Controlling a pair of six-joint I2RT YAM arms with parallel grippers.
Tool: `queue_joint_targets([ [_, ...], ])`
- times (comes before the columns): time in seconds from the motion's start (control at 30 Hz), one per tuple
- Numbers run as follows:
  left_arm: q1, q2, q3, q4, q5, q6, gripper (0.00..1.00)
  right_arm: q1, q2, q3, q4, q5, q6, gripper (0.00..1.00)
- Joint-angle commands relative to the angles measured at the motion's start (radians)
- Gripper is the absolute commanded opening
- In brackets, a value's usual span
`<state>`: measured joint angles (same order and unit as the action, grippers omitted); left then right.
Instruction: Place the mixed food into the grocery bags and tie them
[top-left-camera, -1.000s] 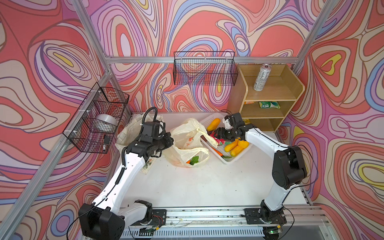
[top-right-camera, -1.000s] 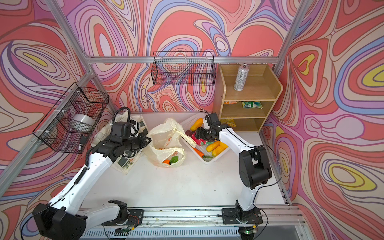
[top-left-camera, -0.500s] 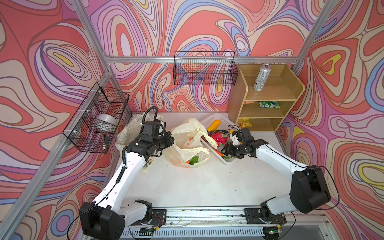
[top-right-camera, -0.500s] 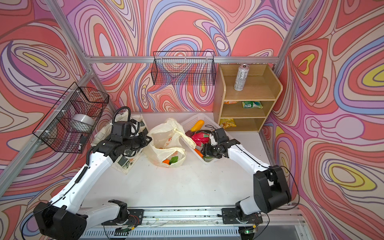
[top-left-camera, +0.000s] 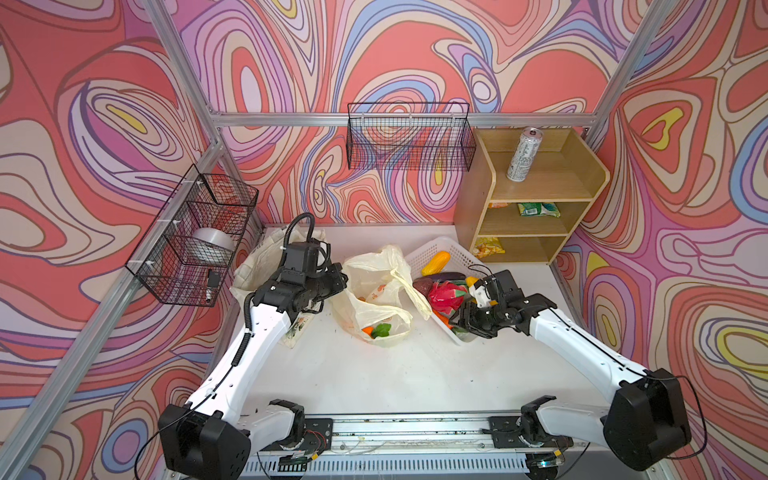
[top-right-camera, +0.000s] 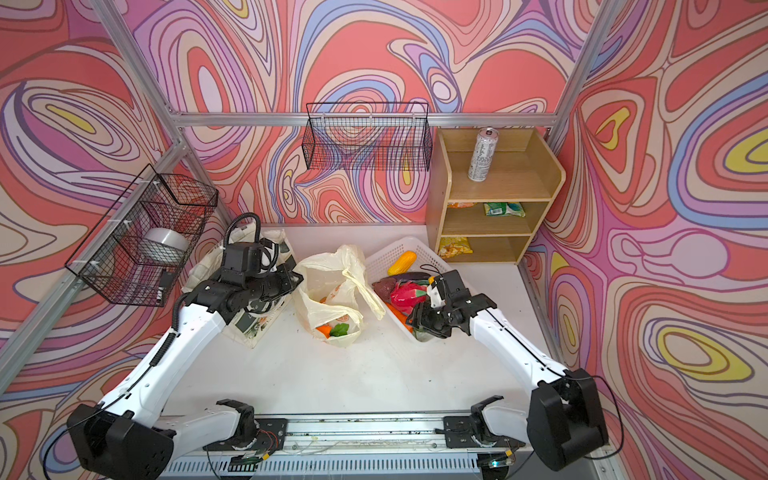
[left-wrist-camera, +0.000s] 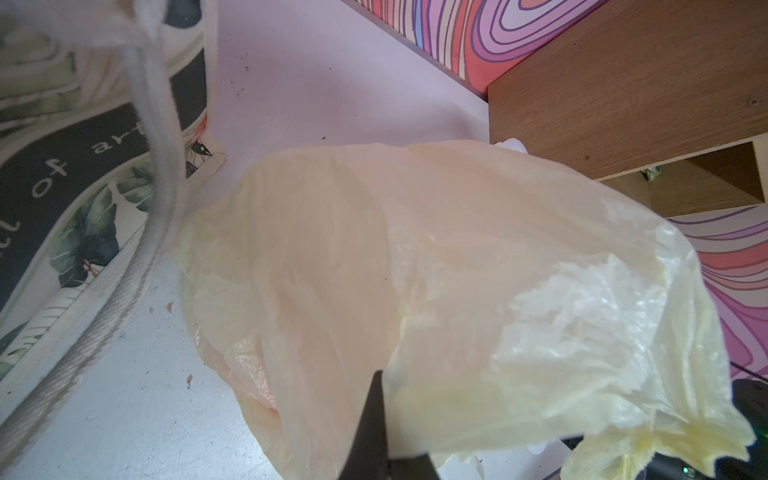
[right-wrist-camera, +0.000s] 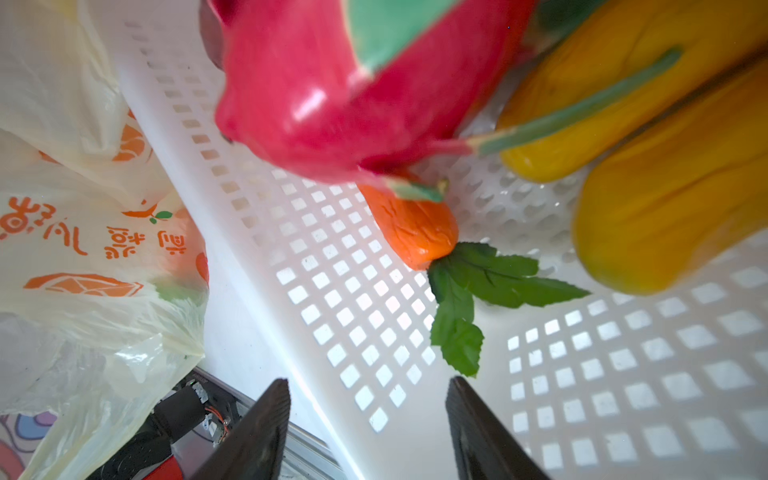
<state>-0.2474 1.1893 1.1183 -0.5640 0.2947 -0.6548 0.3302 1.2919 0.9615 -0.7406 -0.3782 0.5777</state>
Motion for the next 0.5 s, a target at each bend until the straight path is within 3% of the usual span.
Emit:
queue_joint_targets([
  [0.0, 0.008, -0.003, 0.001, 0.012, -0.006, 0.002, 0.00, 0.000, 0.103, 0.250, 0.027, 0.117, -0.080, 0.66],
  [0.2, 0.008, -0.009, 0.000, 0.007, -0.006, 0.003, 0.00, -0.002, 0.413, 0.551, 0.040, 0.175, -0.185, 0.69],
  [0.37, 0.008, -0.018, -0.006, 0.011, -0.010, 0.002, 0.00, -0.002, 0.582, 0.597, 0.085, 0.125, -0.198, 0.66],
  [0.47, 0.008, -0.016, -0.011, 0.016, -0.004, 0.001, 0.00, -0.002, 0.601, 0.571, 0.065, 0.109, -0.215, 0.64],
])
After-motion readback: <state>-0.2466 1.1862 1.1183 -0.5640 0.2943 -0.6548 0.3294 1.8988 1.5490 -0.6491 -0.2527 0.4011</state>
